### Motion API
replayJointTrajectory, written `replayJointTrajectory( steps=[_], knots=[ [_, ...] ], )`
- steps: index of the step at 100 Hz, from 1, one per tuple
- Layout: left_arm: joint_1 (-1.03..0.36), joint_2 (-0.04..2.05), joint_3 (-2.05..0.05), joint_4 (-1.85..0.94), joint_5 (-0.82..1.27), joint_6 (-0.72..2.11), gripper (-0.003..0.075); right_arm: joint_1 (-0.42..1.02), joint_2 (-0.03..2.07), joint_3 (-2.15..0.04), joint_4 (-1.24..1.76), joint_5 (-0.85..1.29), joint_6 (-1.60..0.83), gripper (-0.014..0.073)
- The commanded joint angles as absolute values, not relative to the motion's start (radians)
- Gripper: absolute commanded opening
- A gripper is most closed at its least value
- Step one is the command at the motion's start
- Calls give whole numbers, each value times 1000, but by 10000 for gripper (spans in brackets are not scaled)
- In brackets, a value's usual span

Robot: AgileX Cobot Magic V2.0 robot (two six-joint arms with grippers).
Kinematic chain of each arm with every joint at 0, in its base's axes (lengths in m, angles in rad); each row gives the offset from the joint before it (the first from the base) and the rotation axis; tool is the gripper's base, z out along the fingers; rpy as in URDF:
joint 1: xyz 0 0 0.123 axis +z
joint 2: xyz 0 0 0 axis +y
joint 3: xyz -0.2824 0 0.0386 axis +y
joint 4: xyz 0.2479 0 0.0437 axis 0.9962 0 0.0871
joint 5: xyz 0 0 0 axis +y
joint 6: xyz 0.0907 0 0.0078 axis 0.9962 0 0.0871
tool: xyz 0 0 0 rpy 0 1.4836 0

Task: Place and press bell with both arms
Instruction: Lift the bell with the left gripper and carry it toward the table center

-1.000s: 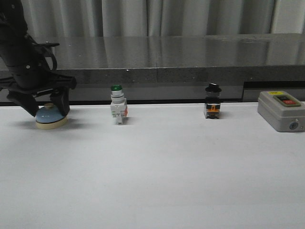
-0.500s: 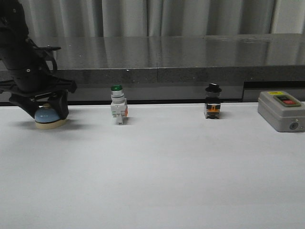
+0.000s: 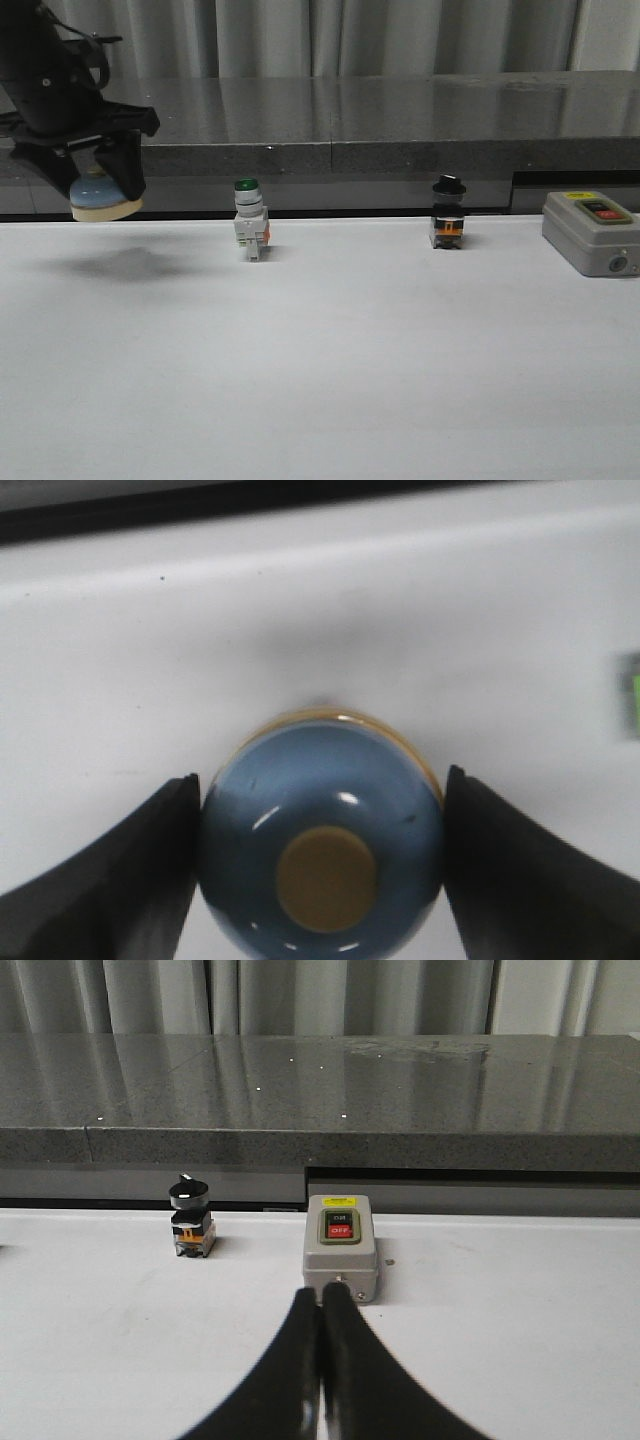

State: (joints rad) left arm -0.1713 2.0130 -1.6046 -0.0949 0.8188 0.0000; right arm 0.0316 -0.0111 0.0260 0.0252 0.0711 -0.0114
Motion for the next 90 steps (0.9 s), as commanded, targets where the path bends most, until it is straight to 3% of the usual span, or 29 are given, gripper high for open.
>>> replayJointTrajectory(
  steps=[1,39,67,90],
  knots=[
    [-192,1906,-1601,-119,826,-11,314,27,-30,12,27,-16,-13,-60],
    [-334,1719,-1323,-208,714,-11,314,27,-30,12,27,-16,-13,-60],
    [-551,1741,-1315,-206,573,-11,314,27,-30,12,27,-16,-13,-60],
    [-639,1856,-1355,-205,566,-11,314,27,-30,12,27,-16,-13,-60]
  ],
)
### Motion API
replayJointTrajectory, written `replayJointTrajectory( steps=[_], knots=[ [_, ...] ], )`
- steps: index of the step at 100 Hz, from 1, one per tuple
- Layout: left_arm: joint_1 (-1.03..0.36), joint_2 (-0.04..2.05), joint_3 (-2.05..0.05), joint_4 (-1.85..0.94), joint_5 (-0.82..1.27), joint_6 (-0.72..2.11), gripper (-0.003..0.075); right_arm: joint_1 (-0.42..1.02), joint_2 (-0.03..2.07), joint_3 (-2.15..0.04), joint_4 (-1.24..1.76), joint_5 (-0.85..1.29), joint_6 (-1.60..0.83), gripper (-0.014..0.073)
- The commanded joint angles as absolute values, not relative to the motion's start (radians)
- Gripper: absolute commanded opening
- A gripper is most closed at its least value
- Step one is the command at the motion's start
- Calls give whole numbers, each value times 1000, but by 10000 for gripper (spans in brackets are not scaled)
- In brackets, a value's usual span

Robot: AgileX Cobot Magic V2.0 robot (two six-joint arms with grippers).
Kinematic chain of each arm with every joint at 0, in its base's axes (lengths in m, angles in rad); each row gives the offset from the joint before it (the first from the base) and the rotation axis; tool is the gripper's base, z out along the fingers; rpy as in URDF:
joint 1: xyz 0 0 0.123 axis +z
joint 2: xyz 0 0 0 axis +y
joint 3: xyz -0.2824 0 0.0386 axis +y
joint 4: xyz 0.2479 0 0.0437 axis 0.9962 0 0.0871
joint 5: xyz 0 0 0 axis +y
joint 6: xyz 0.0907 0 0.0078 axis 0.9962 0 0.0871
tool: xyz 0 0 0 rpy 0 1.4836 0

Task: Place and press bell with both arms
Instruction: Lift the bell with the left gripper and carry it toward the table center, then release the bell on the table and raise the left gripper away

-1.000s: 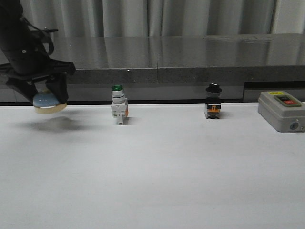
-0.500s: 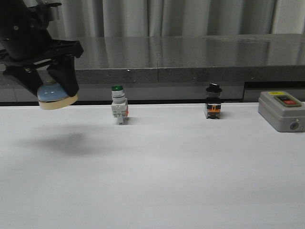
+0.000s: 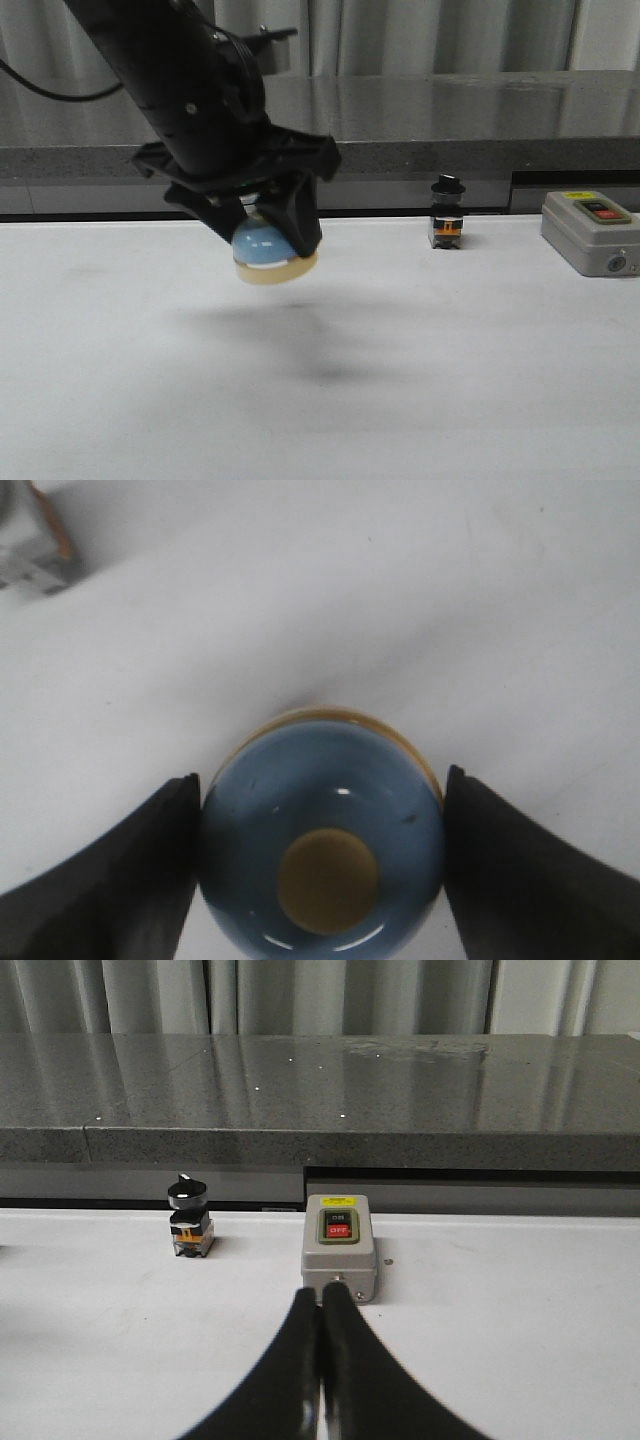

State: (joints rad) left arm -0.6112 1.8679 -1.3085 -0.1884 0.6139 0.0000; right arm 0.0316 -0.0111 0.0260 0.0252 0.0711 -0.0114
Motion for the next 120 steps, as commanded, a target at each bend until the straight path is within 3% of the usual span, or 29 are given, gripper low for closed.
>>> replayJointTrajectory(
  steps=[1,29,46,52,75,89,110,120],
  knots=[
    [-641,1859,-1355,-205,566,-11,314,27,-30,12,27,-16,-13,-60],
    [-686,1915,-1379,-210,564,-11,331,27,-30,12,27,-16,-13,-60],
    [-686,1915,-1381,-210,563,-9,515,27,-30,12,27,-16,-13,-60],
    [-686,1915,-1383,-210,563,-9,547,27,-30,12,27,-16,-13,-60],
    [-686,1899,-1383,-210,561,-9,538,27,-30,12,27,-16,-13,-60],
    [-682,1847,-1383,-208,525,-12,400,27,-30,12,27,-16,-13,-60],
    [-604,1748,-1360,-208,485,-26,-16,27,-30,12,27,-16,-13,-60],
    [-533,1696,-1325,-208,483,-26,-20,27,-30,12,27,-16,-13,-60]
  ],
)
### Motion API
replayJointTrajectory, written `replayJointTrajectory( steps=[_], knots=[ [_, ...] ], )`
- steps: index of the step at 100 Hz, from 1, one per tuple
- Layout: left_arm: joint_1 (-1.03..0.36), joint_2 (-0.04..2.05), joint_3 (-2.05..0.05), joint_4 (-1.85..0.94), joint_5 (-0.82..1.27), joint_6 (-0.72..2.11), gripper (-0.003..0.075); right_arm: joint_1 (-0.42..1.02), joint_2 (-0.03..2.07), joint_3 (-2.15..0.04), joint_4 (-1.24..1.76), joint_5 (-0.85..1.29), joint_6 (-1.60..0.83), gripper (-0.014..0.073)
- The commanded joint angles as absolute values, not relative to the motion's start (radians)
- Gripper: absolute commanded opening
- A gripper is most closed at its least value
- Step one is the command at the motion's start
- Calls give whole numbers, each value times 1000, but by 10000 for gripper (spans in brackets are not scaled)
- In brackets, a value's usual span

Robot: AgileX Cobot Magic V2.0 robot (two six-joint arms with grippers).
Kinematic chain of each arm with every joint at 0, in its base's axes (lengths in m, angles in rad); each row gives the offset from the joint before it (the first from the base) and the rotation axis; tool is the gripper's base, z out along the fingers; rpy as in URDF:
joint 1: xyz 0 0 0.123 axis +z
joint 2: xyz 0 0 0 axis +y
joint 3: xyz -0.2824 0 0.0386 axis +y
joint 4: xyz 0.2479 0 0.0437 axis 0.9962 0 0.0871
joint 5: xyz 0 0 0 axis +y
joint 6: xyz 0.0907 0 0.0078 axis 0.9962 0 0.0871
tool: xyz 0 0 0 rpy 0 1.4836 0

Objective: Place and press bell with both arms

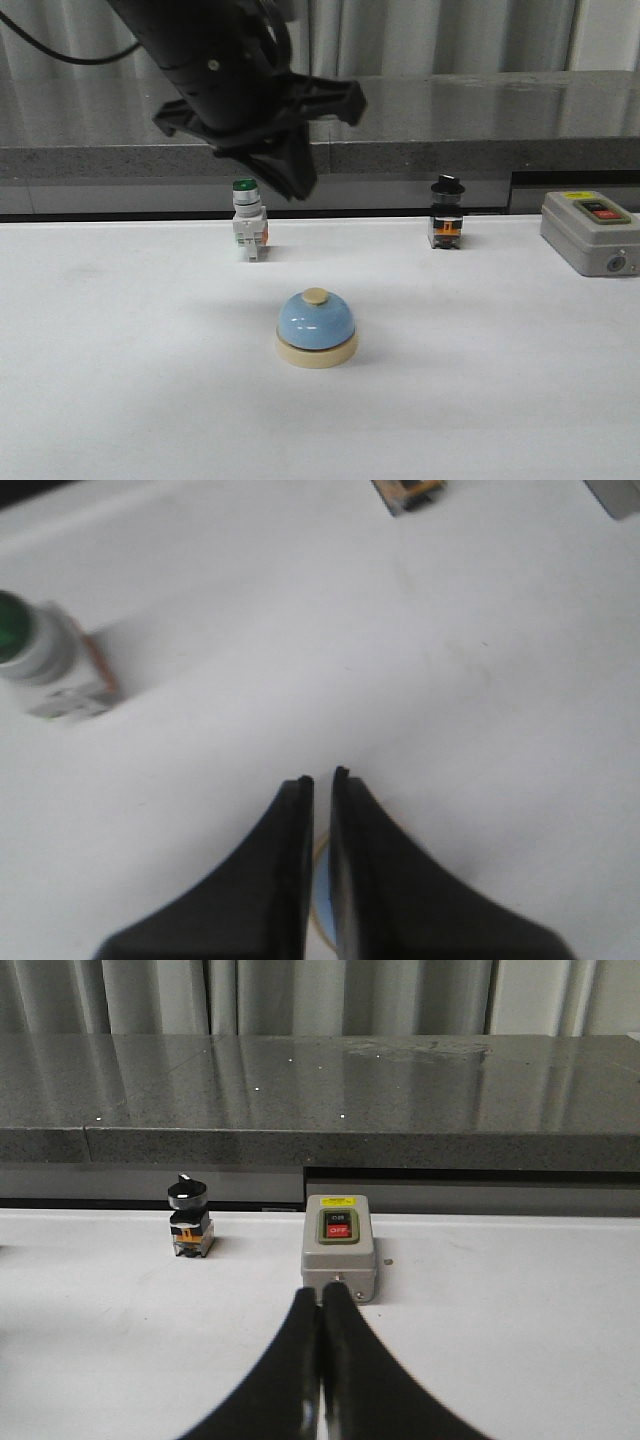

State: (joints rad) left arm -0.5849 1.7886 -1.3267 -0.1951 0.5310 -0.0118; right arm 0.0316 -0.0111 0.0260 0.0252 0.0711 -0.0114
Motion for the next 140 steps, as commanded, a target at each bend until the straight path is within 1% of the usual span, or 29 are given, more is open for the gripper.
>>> replayJointTrajectory(
  steps=[1,37,56,71,99,140],
  knots=[
    [-528,1692,-1321,-208,483,-26,-20,27,-30,12,27,-16,-13,-60],
    [-249,1438,-1095,-208,468,-26,-20,27,-30,12,27,-16,-13,-60],
    [-155,1267,-952,-206,425,-26,-20,27,-30,12,27,-16,-13,-60],
    [-125,1118,-840,-190,390,-26,-20,27,-30,12,27,-16,-13,-60],
    [-126,853,-678,-180,385,-26,-20,27,-30,12,27,-16,-13,-60],
    [-126,450,-506,-126,395,-26,-20,27,-30,12,27,-16,-13,-60]
  ],
)
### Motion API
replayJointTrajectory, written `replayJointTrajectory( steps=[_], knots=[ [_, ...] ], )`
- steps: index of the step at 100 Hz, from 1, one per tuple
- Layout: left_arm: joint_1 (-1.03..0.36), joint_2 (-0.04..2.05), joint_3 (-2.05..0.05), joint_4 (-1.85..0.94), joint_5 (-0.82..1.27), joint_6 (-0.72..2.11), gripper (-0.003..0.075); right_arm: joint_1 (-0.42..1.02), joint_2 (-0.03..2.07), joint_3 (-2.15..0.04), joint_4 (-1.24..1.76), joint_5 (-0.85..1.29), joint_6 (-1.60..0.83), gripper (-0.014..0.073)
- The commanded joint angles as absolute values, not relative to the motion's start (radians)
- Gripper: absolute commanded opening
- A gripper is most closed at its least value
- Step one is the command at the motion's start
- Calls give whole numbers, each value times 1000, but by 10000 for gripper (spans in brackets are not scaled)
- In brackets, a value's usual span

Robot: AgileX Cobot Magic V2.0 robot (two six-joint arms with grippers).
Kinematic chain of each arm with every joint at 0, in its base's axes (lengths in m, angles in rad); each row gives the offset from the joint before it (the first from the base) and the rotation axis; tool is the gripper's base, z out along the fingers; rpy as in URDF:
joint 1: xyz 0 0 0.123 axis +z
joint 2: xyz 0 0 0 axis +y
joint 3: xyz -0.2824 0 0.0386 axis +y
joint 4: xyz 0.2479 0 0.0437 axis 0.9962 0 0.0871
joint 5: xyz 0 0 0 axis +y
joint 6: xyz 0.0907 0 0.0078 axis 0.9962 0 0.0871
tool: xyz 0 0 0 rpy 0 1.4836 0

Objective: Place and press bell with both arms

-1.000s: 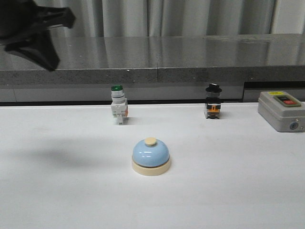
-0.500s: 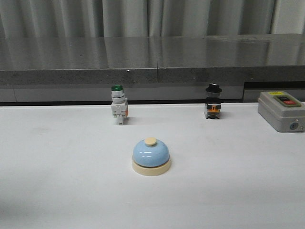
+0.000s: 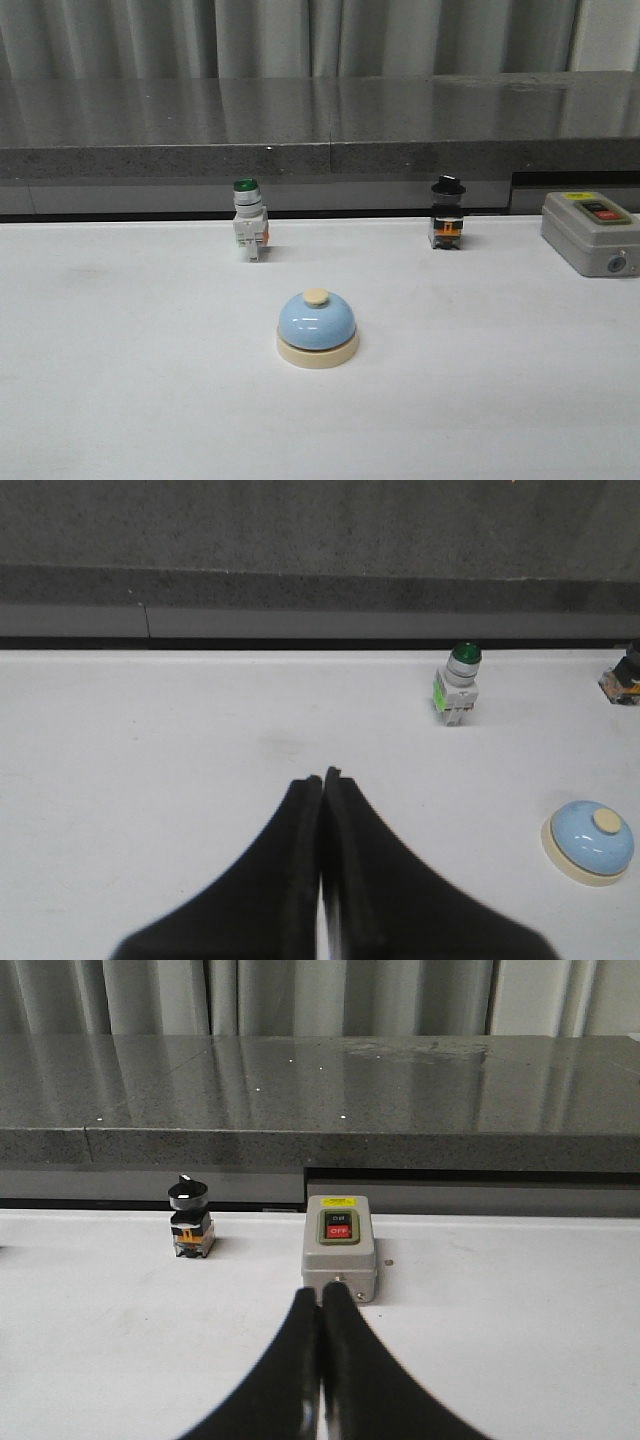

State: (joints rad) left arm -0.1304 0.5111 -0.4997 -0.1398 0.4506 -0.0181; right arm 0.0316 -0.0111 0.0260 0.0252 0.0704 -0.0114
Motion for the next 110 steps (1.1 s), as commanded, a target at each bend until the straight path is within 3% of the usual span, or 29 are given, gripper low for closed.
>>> replayJointTrajectory(
  steps=[1,41,66,110],
  knots=[
    [-126,438,-503,-121,397,-26,-20,27,-30,12,27,-16,-13,-60],
    [-126,213,-335,-50,324,-26,-20,27,-30,12,27,-16,-13,-60],
    [-91,202,-179,-48,0,-26,-20,27,-30,12,27,-16,-13,-60],
    [-7,-34,32,-62,-60,-27,-20,27,-30,12,27,-16,-13,-60]
  ],
)
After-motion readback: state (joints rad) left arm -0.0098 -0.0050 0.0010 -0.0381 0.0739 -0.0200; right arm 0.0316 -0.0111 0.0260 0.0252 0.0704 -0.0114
